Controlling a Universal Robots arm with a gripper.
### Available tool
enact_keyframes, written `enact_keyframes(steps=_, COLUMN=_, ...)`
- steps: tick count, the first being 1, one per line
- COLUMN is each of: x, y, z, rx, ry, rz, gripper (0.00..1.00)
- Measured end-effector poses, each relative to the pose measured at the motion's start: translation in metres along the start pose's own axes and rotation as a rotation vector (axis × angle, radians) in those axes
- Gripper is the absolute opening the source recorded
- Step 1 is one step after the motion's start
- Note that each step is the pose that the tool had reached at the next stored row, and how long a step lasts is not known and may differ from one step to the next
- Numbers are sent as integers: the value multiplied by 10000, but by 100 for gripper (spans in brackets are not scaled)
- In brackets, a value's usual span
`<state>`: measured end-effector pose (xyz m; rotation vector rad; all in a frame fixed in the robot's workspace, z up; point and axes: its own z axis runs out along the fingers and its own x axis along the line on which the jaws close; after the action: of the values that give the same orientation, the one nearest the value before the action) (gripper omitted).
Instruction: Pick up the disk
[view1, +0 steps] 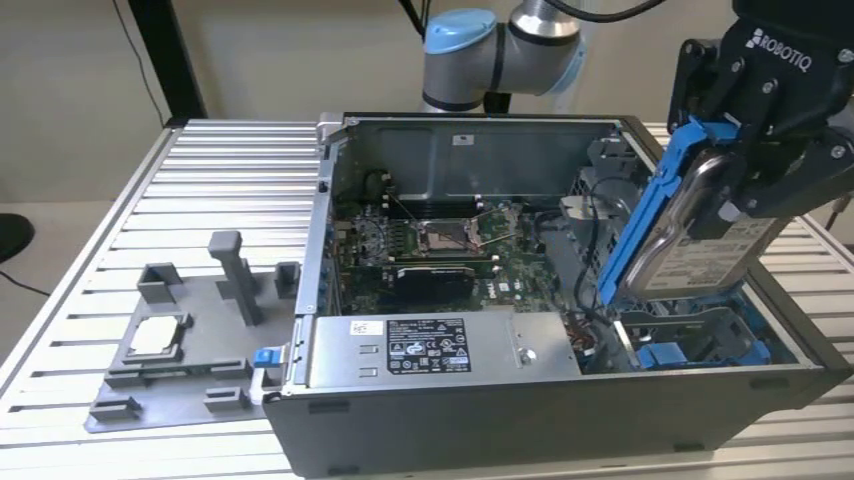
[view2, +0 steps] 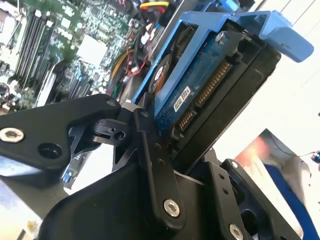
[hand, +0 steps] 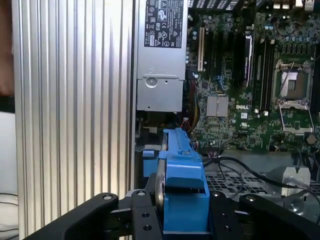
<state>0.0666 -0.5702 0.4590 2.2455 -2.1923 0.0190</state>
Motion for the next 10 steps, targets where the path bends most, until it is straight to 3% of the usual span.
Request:
enact_keyframes(steps=7, x=6, y=-279, z=44, rx=-1, ry=-2, rz=-1, gripper=0)
enact_keyframes(steps=10, x=6, y=-307, z=64, rx=0, ry=3, rz=-1, gripper=0)
